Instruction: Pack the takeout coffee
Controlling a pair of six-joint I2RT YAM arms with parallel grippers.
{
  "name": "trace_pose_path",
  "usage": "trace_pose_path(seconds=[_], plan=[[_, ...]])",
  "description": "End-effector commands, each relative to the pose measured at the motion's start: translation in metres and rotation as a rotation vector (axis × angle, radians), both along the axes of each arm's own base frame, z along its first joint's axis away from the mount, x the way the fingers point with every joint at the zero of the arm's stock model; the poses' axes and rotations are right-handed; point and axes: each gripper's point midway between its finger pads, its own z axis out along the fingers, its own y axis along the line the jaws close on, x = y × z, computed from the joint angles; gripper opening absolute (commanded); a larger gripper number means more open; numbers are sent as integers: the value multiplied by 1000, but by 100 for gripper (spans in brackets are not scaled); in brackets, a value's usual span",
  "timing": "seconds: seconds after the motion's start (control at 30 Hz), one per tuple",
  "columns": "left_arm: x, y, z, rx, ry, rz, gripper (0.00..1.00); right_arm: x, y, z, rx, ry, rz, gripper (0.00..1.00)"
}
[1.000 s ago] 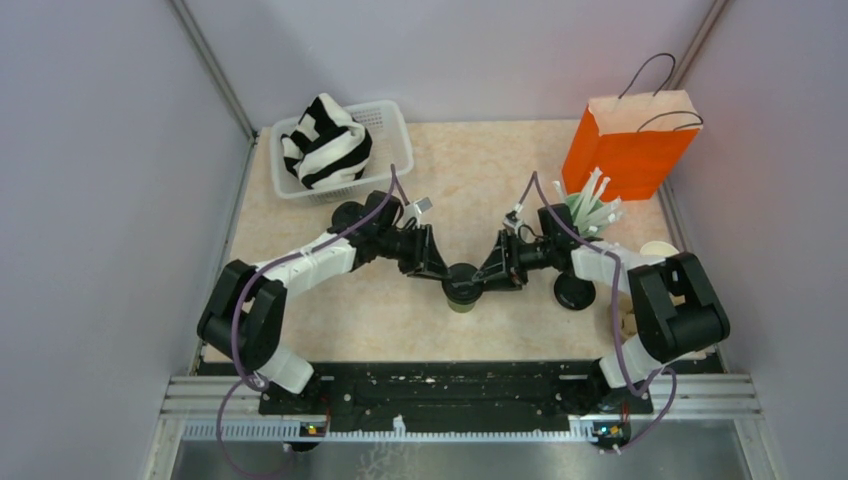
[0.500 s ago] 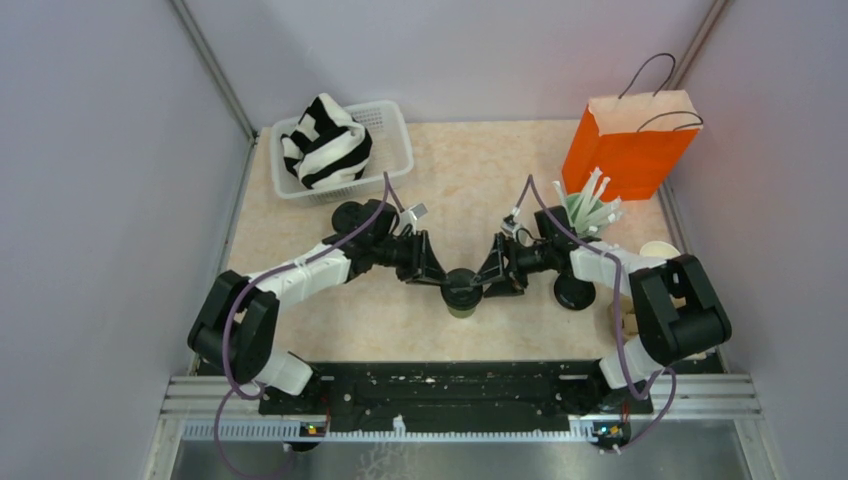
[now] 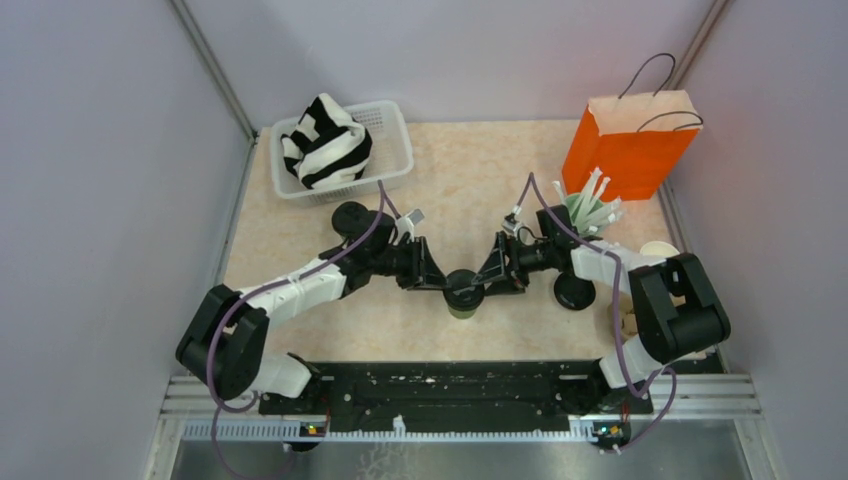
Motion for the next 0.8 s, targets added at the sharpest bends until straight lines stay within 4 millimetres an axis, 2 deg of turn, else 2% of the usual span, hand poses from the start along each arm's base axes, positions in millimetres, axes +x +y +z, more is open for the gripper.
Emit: trace_pose_path(seconds=[0.0, 0.2, 0.37, 0.47, 0.57, 0.67, 0.77], plan=[[-18, 19, -37, 134, 85, 32, 37, 20, -5, -4, -76, -55, -28, 72], [-11, 14, -16, 104, 67, 46, 54, 20, -3, 24, -55, -89, -14, 82], [-9, 12, -5, 101, 45, 24, 63, 17, -5, 34, -67, -96, 1, 85], [-6, 6, 12, 70, 11, -8, 80, 10, -10, 36, -98, -98, 16, 88], [3, -4, 32, 40, -30, -42, 90, -3, -15, 36, -116, -78, 35, 91], [12, -8, 31, 68, -41, -75, 93, -18, -15, 40, -99, -63, 52, 94], [15, -13, 20, 92, -11, -110, 90, -34, -10, 37, -78, -42, 83, 96]])
